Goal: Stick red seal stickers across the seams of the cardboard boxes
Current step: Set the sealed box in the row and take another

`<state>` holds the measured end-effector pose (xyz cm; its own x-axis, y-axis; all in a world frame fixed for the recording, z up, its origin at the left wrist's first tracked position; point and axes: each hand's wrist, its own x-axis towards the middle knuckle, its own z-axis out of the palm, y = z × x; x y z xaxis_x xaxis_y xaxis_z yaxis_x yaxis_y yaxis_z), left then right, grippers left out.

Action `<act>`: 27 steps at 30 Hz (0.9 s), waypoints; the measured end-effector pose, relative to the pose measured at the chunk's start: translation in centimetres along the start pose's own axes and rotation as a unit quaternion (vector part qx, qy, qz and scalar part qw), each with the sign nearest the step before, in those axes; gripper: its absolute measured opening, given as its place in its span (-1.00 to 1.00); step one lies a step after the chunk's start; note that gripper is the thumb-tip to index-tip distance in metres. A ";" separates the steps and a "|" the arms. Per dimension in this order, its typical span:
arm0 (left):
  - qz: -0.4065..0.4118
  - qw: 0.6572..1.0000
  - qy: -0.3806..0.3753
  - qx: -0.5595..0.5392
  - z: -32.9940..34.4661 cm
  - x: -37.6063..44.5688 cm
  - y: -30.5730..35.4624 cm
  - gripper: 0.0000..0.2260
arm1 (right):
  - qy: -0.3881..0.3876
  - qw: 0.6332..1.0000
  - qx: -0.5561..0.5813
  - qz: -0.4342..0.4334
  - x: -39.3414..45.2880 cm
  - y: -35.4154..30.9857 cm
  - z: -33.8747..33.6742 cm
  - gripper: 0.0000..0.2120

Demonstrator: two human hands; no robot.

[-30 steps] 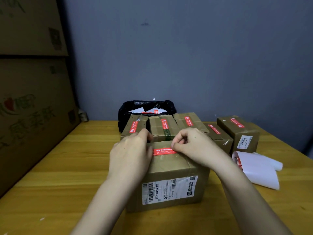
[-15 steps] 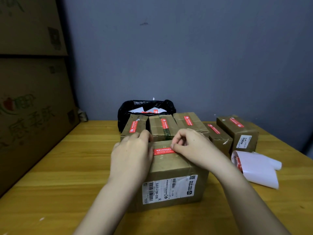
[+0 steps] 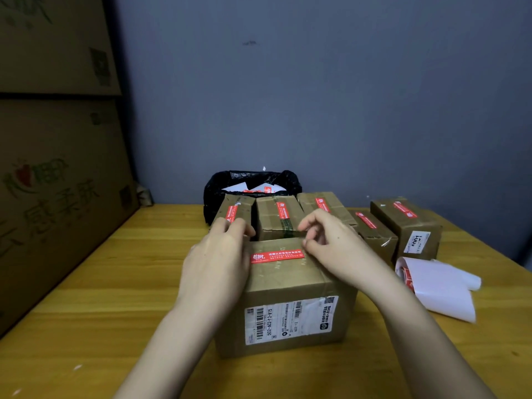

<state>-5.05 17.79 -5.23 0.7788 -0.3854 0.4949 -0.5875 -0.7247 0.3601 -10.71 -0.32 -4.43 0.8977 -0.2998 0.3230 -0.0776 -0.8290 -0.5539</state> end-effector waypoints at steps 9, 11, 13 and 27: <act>0.162 0.969 -0.177 0.060 -1.4 -2.3 1.6 -0.19 | -0.080 0.969 -0.204 -0.117 -4.7 -3.0 0.7 -0.32; 0.164 0.966 -0.177 0.097 -0.5 -2.9 2.0 -0.09 | -0.096 0.962 -0.226 -0.119 -5.1 -2.8 1.5 -0.18; 0.151 0.967 -0.159 0.131 0.8 -2.9 2.2 -0.10 | -0.093 0.958 -0.245 -0.117 -5.2 -2.5 2.1 -0.14; 0.100 0.975 -0.104 0.169 1.1 -2.9 0.7 -0.15 | -0.069 0.949 -0.301 -0.059 -5.7 -1.8 2.2 0.02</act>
<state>-7.45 17.75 -7.29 0.7047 -0.6205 0.3441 -0.6533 -0.7567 -0.0266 -14.71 3.98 -6.97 0.9607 -0.1580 0.2282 -0.1697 -0.9850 0.0323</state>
